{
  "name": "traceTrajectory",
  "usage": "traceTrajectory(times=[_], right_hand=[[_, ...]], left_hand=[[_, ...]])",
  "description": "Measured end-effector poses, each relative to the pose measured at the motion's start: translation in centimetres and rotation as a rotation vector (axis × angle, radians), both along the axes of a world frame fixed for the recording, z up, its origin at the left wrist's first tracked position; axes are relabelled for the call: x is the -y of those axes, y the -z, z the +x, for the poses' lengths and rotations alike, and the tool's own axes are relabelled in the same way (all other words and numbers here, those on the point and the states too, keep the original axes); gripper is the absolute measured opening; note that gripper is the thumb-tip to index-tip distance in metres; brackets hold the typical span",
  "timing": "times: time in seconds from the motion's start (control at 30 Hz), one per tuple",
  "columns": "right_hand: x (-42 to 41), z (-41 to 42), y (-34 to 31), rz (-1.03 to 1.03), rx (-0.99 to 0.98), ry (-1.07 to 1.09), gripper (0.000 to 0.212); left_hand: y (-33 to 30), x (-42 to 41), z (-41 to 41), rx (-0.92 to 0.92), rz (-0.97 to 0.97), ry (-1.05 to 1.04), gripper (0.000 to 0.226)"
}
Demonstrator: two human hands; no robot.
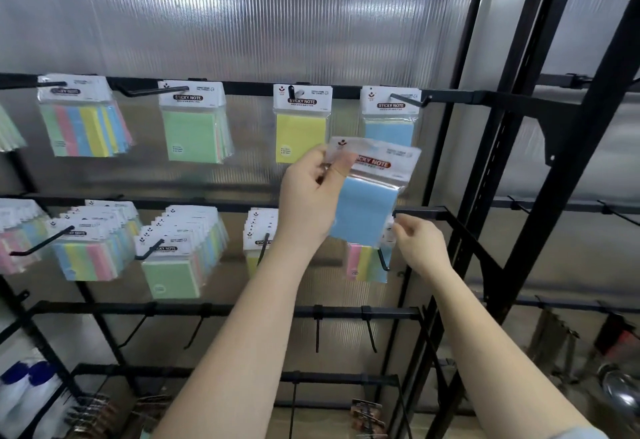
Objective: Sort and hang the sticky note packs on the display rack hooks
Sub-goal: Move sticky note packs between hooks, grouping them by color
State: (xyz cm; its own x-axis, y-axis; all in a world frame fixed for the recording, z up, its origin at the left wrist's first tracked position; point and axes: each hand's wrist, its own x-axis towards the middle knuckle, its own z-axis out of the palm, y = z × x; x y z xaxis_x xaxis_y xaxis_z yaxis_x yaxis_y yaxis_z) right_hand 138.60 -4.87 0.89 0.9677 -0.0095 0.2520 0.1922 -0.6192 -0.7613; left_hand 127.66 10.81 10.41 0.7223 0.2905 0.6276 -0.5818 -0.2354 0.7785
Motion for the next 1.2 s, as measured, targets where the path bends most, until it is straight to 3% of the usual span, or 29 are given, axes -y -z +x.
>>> traceTrajectory(times=[0.33, 0.93, 1.2], right_hand=[[0.5, -1.1, 1.6, 0.000, -0.019, -0.007, 0.038], [1.0, -0.8, 2.4, -0.050, -0.058, -0.074, 0.040], [0.8, -0.1, 2.5, -0.052, -0.063, -0.100, 0.038]], left_hand=[[-4.0, 3.7, 2.4, 0.168, -0.018, -0.010, 0.014], [-3.6, 5.1, 6.2, 0.078, 0.039, -0.138, 0.028], [-4.0, 4.5, 10.4, -0.030, 0.105, -0.248, 0.021]])
